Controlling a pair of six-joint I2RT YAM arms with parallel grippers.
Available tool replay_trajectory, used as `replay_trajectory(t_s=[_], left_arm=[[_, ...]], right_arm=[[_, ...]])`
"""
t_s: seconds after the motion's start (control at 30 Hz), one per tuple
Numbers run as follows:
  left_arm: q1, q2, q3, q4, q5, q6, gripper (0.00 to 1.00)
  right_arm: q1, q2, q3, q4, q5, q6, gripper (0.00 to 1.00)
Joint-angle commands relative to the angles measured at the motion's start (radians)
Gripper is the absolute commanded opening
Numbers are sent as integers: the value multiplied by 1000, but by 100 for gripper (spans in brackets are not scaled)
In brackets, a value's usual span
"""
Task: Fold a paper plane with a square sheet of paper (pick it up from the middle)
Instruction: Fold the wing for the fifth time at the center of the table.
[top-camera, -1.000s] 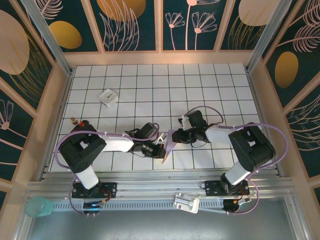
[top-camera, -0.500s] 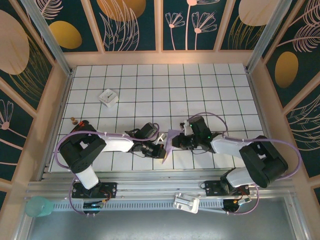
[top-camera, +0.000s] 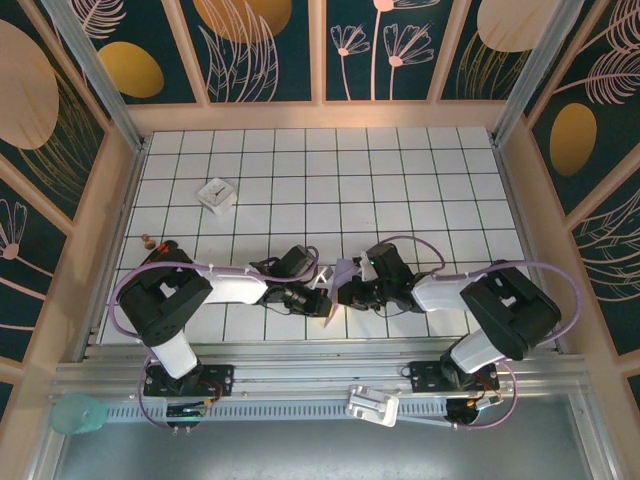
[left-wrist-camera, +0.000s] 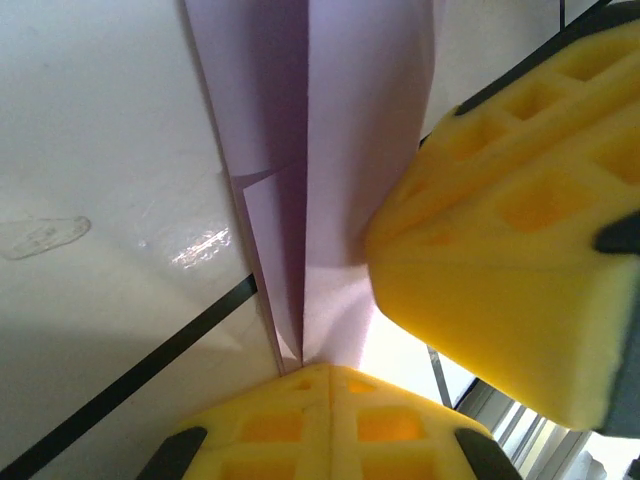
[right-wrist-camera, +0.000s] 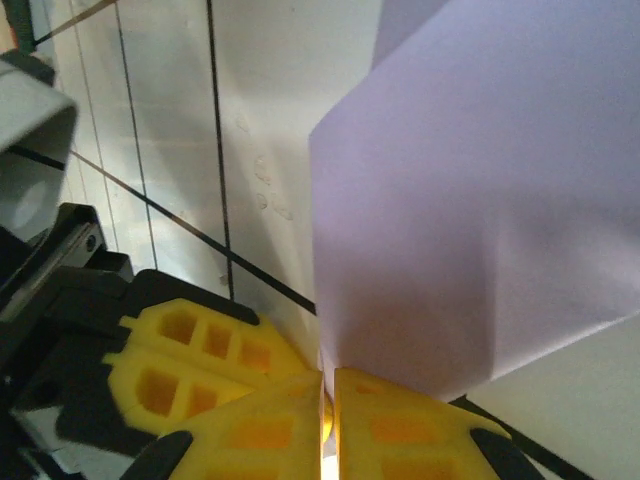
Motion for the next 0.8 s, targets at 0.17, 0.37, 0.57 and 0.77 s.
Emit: replay_trajectory(t_s=[0.17,0.37,0.57,0.77], left_arm=[[1,45,-32,-185,-127,45,0],[0,54,-30,-202,-137,65,0],[-1,53,-27,-220,-150,79,0],[-4,2,-9,-161,-109,40,0]], right_arm=[[-8,61,56,-18,33,-56,10],[-33,85,68,-44,32,-92,10],[-67,100,66,-62,31,-123,10],[-70,119,57,-46,17,-119,10]])
